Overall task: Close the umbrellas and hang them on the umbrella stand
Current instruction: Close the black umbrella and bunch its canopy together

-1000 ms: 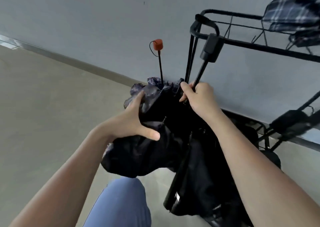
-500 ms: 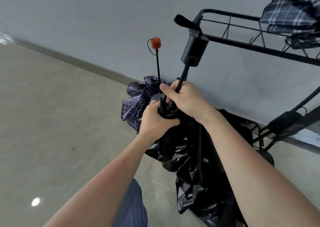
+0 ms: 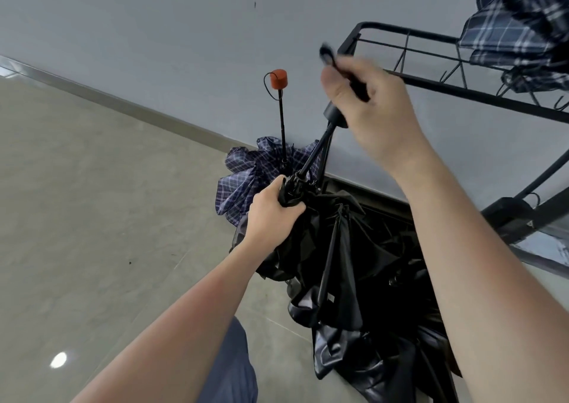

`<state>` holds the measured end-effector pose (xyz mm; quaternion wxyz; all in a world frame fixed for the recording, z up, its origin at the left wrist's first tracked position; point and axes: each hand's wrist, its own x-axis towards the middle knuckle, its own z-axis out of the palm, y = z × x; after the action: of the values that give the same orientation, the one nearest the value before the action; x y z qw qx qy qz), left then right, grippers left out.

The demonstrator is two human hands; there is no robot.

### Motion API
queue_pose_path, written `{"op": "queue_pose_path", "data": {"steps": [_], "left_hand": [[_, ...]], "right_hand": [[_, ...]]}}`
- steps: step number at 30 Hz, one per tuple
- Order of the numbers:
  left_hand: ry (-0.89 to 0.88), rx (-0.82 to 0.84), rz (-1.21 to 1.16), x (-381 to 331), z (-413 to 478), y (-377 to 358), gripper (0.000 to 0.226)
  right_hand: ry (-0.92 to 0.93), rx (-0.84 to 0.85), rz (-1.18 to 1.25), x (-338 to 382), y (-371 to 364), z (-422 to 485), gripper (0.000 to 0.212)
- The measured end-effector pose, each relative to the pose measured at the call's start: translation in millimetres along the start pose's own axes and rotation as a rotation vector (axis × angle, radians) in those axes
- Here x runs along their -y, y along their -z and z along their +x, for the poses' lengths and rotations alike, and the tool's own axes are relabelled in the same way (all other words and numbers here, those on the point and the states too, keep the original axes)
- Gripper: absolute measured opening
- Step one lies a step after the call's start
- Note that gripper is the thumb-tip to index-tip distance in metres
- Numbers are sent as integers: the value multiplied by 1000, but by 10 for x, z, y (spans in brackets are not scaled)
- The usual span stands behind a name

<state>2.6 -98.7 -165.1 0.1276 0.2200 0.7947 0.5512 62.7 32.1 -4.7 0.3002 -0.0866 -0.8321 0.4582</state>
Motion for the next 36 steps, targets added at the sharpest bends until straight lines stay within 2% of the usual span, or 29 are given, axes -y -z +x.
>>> {"op": "queue_pose_path", "data": {"steps": [2,6,11,14,16,19,22,26,28,31,33,36], "left_hand": [[-14,-12,-1,-55,-20,2,14],[-38,-30,-38,-280,17,-8,15],[-18,21,-115,-367,54,11,13],[23,60,-188,-359,65,23,14],[59,118,-224,-357,90,39,12],[90,196,-298,-342,133,54,23],[56,206,-305,-308,138,10,18],[-10,199,-213,-200,134,-84,30],[-26,209,-209,-165,138,-120,34],[-13,222,-273,-148,153,-170,38],[30,207,-349,-149,182,-184,35],[60,246,-409,-159,208,-216,31]], "right_hand": [[7,25,-105,-39,-84,5,10],[-91,197,-232,-257,-299,-125,18],[-139,249,-170,-264,-309,-149,29],[-223,327,5,-263,-229,-120,37],[-259,308,121,-328,-142,-126,40],[-288,240,127,-456,-69,-169,34],[-324,211,149,-563,-143,-263,20],[-364,148,176,-642,-162,-357,17],[-398,178,183,-675,-125,-383,28],[-461,210,66,-774,4,-450,74],[-502,162,6,-885,103,-554,99],[-579,115,41,-1014,105,-716,117]]}}
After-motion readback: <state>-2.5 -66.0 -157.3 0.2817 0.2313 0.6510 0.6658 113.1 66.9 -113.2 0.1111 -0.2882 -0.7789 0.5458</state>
